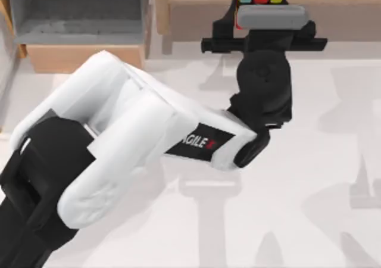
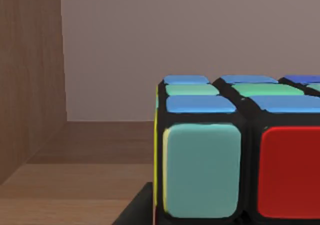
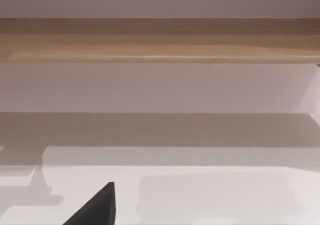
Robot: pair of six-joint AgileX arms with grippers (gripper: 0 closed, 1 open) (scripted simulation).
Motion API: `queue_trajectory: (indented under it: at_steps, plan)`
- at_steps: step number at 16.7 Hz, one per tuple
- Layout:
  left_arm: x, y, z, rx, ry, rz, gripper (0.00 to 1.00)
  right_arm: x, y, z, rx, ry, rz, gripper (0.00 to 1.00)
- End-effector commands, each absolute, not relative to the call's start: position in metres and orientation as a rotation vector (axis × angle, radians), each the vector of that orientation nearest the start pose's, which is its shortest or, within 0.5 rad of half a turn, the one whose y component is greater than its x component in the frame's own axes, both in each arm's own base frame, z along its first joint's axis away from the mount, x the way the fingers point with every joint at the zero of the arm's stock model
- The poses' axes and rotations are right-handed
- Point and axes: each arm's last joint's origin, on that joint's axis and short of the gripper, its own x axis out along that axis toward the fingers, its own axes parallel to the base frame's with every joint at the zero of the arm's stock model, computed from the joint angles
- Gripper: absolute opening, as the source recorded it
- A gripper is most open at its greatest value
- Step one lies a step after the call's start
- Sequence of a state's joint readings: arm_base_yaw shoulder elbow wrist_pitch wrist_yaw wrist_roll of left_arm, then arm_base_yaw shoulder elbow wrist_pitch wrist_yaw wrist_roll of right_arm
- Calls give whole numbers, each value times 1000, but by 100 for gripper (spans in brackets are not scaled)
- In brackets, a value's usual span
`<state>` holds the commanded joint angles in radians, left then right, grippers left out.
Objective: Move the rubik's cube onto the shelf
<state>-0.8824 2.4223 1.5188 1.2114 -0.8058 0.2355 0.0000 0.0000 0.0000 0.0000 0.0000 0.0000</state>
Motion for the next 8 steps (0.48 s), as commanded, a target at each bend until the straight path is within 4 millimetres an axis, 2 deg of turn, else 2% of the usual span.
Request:
queue_trajectory:
  at_steps: [3,8]
  plan:
    - [349,-375,154,-35,-228,-16,0,106,-1,160,0,0,0,100]
    - [370,-377,197,-219,-351,45,0,106,-1,160,0,0,0,100]
